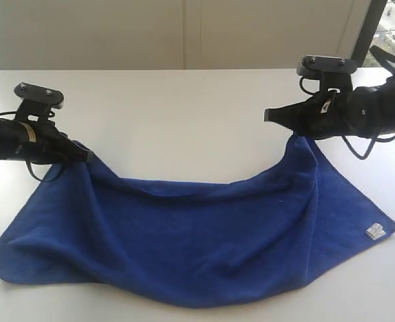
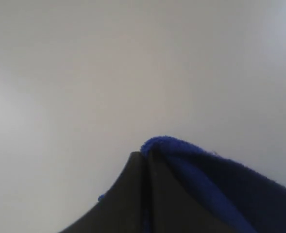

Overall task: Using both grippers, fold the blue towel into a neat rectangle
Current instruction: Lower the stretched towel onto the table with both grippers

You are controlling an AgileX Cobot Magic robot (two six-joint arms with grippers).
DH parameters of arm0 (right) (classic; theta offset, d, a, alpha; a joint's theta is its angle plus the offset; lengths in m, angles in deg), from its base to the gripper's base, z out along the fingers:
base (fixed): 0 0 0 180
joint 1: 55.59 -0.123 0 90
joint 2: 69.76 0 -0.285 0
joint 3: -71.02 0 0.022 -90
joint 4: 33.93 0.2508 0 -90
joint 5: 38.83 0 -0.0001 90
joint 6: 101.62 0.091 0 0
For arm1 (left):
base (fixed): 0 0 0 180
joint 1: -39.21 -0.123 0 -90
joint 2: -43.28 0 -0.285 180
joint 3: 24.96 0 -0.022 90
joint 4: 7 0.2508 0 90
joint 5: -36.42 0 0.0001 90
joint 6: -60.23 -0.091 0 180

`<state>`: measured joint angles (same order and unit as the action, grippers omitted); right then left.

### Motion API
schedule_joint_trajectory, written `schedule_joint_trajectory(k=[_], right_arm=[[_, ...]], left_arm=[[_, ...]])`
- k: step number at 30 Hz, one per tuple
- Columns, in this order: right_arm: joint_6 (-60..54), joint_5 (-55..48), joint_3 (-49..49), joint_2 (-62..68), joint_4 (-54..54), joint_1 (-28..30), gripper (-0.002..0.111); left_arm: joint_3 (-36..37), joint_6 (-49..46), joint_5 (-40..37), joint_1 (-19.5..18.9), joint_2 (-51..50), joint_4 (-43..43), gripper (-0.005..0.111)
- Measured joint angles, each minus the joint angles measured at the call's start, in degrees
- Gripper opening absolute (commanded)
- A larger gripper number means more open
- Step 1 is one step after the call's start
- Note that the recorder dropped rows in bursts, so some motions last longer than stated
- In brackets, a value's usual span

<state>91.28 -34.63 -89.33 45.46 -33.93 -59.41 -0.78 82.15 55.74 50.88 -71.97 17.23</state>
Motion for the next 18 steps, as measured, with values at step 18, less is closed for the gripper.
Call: schedule_joint_trajectory(k=[18], right_arm=[[-0.17, 9.26, 0.0, 5.02, 12.36, 3.01, 0.0]], left_arm=[[0.0, -9.32, 7.73, -2.43, -4.47, -16.8, 0.0]])
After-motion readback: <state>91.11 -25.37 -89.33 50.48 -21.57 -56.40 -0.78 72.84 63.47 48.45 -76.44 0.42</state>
